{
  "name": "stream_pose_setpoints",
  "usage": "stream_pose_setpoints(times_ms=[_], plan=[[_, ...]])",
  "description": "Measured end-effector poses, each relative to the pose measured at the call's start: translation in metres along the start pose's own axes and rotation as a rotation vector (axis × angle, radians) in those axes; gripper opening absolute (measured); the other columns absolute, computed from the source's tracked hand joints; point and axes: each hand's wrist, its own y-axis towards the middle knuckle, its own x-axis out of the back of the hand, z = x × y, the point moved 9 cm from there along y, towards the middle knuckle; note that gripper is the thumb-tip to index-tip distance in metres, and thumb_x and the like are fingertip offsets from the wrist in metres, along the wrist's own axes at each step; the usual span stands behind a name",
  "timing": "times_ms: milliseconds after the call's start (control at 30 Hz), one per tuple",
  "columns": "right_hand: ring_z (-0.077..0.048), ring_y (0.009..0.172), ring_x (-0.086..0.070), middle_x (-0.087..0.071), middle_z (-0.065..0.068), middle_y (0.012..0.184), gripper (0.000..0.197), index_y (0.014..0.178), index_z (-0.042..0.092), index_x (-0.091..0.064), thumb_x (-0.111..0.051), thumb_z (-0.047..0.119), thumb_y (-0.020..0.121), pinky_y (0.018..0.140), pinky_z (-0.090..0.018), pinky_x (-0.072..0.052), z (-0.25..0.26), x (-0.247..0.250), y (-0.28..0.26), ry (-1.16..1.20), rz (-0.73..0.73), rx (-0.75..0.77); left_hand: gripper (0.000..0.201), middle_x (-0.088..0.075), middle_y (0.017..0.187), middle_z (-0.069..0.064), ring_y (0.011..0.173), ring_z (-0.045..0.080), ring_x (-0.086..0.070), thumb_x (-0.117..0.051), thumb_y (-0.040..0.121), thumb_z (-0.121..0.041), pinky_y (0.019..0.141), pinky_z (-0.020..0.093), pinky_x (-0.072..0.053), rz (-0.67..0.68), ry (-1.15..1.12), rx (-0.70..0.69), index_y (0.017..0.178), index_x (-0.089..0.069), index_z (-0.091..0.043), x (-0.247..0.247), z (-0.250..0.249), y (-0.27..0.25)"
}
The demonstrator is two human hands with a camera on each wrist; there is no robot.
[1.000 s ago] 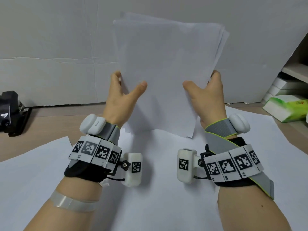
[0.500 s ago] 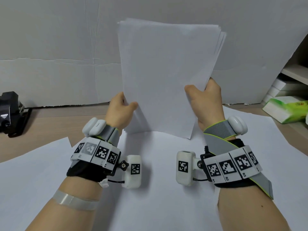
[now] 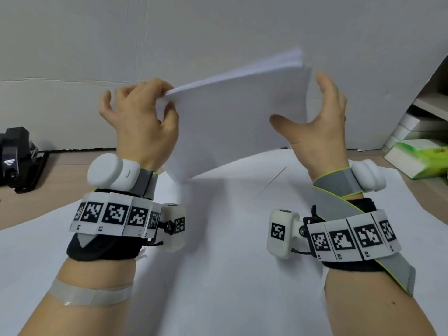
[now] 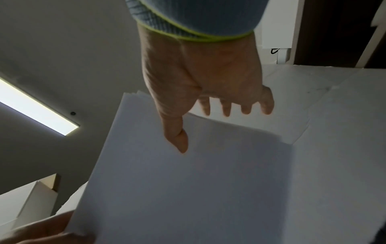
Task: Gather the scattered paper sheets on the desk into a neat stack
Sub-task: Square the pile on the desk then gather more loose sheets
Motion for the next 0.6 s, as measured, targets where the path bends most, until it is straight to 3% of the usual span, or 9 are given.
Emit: stream_pose_setpoints(times_ms=[67, 133, 200, 267, 367, 433, 467, 533, 600], plan=[[-0.015, 0.118, -0.057, -0.061, 0.000, 0.128, 0.068, 0.130, 0.015, -0.055, -0.078, 0.027, 0.068, 0.100, -0.035, -0.047, 0.008, -0.004, 0.000, 0.102, 0.038, 0.069, 0.023, -0.056, 0.096, -0.015, 0.121, 0.025, -0.047, -0.050, 0.087, -0.020, 0.116, 0.056, -0.007, -0.002, 0.015, -0.049, 0.105, -0.064, -0.021, 0.000, -0.003, -0.002], [-0.013, 0.091, -0.068, -0.073, -0.008, 0.103, 0.041, 0.111, 0.008, -0.067, -0.077, 0.015, 0.071, 0.083, -0.039, -0.057, 0.007, -0.011, -0.001, 0.235, 0.109, 0.069, 0.022, -0.060, 0.097, -0.012, 0.123, 0.024, -0.047, -0.050, 0.087, -0.020, 0.115, 0.058, -0.004, -0.015, 0.039, -0.085, 0.104, -0.065, -0.022, 0.003, -0.006, -0.002], [-0.013, 0.076, -0.060, -0.070, -0.024, 0.093, 0.022, 0.093, 0.001, -0.070, -0.075, 0.011, 0.074, 0.071, -0.042, -0.053, 0.005, -0.019, -0.003, 0.266, 0.166, 0.064, 0.023, -0.063, 0.101, -0.009, 0.126, 0.024, -0.046, -0.050, 0.088, -0.021, 0.115, 0.059, -0.003, -0.042, 0.060, -0.098, 0.104, -0.065, -0.023, 0.006, -0.008, 0.000], [-0.014, 0.078, -0.057, -0.070, -0.025, 0.092, 0.011, 0.084, 0.005, -0.071, -0.075, 0.011, 0.076, 0.072, -0.049, -0.053, 0.003, -0.023, -0.003, 0.312, 0.184, 0.054, 0.028, -0.061, 0.113, -0.008, 0.131, 0.023, -0.042, -0.051, 0.087, -0.027, 0.115, 0.058, -0.002, -0.098, 0.053, -0.069, 0.113, -0.062, -0.026, 0.012, -0.007, 0.000], [-0.015, 0.081, -0.063, -0.074, 0.000, 0.085, 0.015, 0.082, 0.021, -0.073, -0.075, 0.006, 0.080, 0.081, -0.048, -0.055, -0.003, -0.019, -0.001, 0.386, 0.175, 0.034, 0.075, -0.040, 0.147, 0.000, 0.142, 0.021, -0.031, -0.063, 0.081, -0.047, 0.117, 0.052, -0.007, -0.215, -0.038, 0.121, 0.146, -0.035, -0.021, 0.022, 0.023, -0.002], [-0.016, 0.083, -0.065, -0.074, 0.006, 0.086, 0.019, 0.080, 0.026, -0.074, -0.076, 0.007, 0.080, 0.084, -0.048, -0.055, -0.008, -0.016, 0.000, 0.413, 0.167, 0.028, 0.113, -0.030, 0.153, 0.005, 0.144, 0.021, -0.029, -0.071, 0.072, -0.065, 0.119, 0.050, -0.017, -0.205, -0.232, 0.292, 0.155, -0.015, -0.012, 0.015, 0.058, -0.003], [-0.017, 0.083, -0.066, -0.075, 0.007, 0.087, 0.019, 0.080, 0.027, -0.075, -0.077, 0.007, 0.079, 0.086, -0.049, -0.054, -0.011, -0.015, 0.000, 0.419, 0.164, 0.020, 0.122, -0.036, 0.149, 0.006, 0.139, 0.018, -0.036, -0.074, 0.067, -0.068, 0.118, 0.047, -0.026, -0.163, -0.399, 0.383, 0.155, -0.012, -0.011, 0.005, 0.076, -0.005], [-0.018, 0.084, -0.067, -0.075, 0.005, 0.087, 0.017, 0.080, 0.025, -0.076, -0.078, 0.008, 0.079, 0.087, -0.048, -0.054, -0.019, -0.014, 0.001, 0.422, 0.145, -0.016, 0.107, -0.058, 0.127, 0.003, 0.117, 0.014, -0.058, -0.080, 0.067, -0.060, 0.103, 0.038, -0.048, -0.026, -0.702, 0.540, 0.151, -0.030, -0.015, -0.019, 0.098, -0.011], [-0.017, 0.081, -0.066, -0.074, 0.002, 0.086, 0.013, 0.080, 0.022, -0.073, -0.077, 0.010, 0.079, 0.083, -0.045, -0.056, -0.026, -0.013, 0.001, 0.379, 0.122, -0.044, 0.062, -0.071, 0.106, -0.001, 0.092, 0.009, -0.068, -0.081, 0.077, -0.040, 0.077, 0.026, -0.056, 0.086, -0.757, 0.549, 0.129, -0.060, -0.015, -0.036, 0.098, -0.014]])
